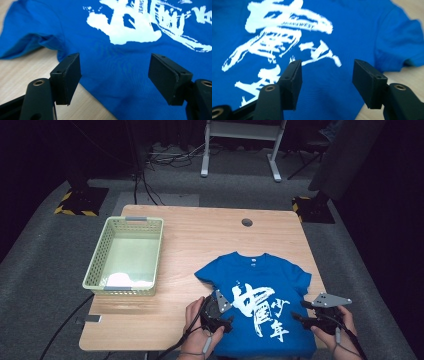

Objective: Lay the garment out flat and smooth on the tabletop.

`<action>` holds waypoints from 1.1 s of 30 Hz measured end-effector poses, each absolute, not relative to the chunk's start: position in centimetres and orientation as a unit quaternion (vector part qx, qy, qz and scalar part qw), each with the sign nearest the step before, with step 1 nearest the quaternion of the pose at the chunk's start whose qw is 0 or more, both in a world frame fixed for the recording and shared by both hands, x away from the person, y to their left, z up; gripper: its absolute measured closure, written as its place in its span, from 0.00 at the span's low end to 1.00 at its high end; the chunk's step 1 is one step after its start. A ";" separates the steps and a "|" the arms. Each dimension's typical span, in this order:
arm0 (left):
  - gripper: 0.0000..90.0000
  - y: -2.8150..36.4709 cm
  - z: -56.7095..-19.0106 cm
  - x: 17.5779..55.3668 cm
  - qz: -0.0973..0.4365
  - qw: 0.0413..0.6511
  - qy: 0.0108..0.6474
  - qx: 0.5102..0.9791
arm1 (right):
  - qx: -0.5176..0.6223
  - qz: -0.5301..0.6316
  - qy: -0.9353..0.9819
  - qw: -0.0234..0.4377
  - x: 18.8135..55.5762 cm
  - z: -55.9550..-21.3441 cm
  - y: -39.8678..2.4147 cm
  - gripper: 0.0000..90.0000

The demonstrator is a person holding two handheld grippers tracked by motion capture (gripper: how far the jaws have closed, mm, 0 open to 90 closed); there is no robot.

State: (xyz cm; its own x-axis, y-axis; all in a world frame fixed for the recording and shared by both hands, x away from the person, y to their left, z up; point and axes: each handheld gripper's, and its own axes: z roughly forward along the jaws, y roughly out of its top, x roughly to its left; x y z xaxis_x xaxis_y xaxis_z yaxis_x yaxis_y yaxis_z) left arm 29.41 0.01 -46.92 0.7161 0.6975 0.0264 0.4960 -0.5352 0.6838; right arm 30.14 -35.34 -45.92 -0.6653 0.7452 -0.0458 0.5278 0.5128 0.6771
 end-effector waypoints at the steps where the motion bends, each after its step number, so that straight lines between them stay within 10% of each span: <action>1: 0.29 -0.1 -47.1 29.4 0.149 0.334 0.345 0.865 | 0.374 0.323 0.854 0.165 30.1 -46.2 -35.4 0.46; 33: 0.33 2.6 -50.0 34.6 0.158 0.345 0.378 0.845 | 0.392 0.357 0.831 0.168 35.3 -50.0 -32.7 0.42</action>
